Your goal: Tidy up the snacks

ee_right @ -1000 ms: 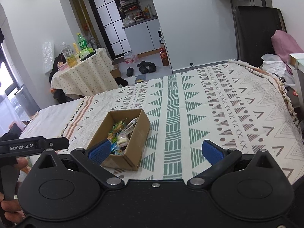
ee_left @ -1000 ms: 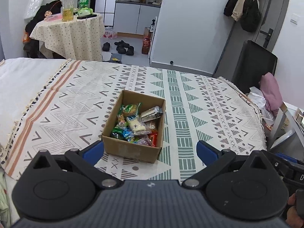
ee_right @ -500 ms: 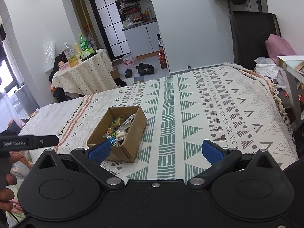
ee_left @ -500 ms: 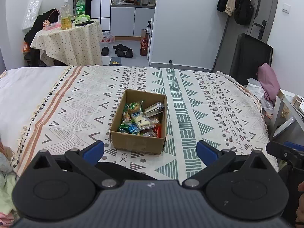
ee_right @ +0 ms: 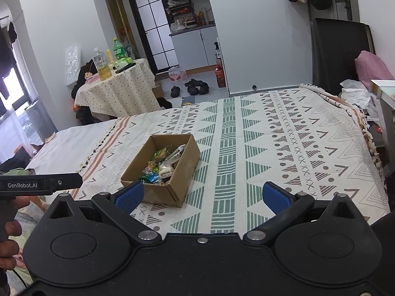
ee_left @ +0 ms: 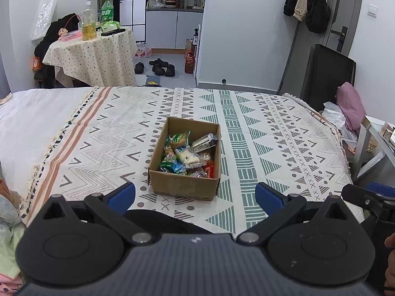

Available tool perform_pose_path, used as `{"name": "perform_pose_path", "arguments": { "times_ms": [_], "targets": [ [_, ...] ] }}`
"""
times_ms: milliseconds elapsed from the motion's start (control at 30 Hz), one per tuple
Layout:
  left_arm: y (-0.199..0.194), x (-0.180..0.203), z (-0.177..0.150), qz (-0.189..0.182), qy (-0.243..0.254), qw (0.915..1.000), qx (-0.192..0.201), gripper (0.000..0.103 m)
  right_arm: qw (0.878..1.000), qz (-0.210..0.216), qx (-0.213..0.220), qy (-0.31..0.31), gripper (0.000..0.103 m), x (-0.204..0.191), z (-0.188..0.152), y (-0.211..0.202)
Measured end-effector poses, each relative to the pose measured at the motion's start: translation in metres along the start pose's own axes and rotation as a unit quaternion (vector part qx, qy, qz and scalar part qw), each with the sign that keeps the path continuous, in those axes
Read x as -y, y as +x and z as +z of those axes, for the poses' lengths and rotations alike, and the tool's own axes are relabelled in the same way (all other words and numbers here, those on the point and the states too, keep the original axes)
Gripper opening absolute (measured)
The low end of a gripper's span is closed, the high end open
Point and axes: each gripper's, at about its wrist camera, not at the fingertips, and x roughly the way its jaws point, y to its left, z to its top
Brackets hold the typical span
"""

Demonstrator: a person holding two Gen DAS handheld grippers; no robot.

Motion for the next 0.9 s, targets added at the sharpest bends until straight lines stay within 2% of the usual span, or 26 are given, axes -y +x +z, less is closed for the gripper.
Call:
{"name": "perform_pose_path", "arguments": {
  "times_ms": [900],
  "targets": [
    [-0.002,0.0007,-0.0022,-0.001,0.005,1.0,0.0,0.103,1.0,0.001,-0.005,0.005,0.103,-0.0005,0.0015,-0.0027]
  ]
}}
